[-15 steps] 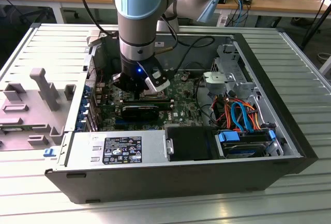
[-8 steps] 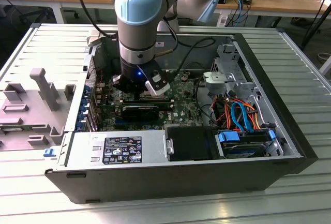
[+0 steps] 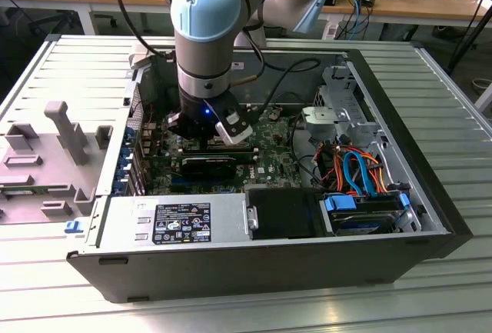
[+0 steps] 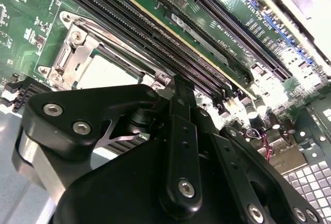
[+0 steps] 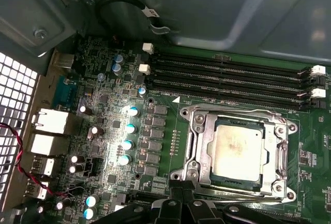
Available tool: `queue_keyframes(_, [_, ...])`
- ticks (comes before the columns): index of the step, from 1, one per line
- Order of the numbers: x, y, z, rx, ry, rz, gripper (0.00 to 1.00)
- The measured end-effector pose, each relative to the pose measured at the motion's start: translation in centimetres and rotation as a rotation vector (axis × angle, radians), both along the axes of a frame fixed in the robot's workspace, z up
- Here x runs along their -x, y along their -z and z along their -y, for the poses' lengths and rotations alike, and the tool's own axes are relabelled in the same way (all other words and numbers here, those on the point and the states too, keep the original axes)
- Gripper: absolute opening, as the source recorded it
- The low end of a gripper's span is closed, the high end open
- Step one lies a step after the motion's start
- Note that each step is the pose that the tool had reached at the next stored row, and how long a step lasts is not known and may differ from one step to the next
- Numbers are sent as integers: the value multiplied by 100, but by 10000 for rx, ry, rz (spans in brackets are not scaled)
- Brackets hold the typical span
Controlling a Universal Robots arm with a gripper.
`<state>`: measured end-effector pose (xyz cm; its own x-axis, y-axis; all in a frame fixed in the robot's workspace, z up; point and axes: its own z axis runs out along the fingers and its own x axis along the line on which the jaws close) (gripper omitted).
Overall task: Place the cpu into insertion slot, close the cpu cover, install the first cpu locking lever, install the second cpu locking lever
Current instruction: 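Install the second cpu locking lever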
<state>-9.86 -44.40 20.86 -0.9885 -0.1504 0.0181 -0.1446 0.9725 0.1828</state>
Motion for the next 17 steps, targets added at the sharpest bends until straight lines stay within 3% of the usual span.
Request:
queue_keyframes(7, [0, 16, 5, -208, 1, 1, 11])
queue_keyframes(17, [-4, 44, 25, -284, 1, 0, 11])
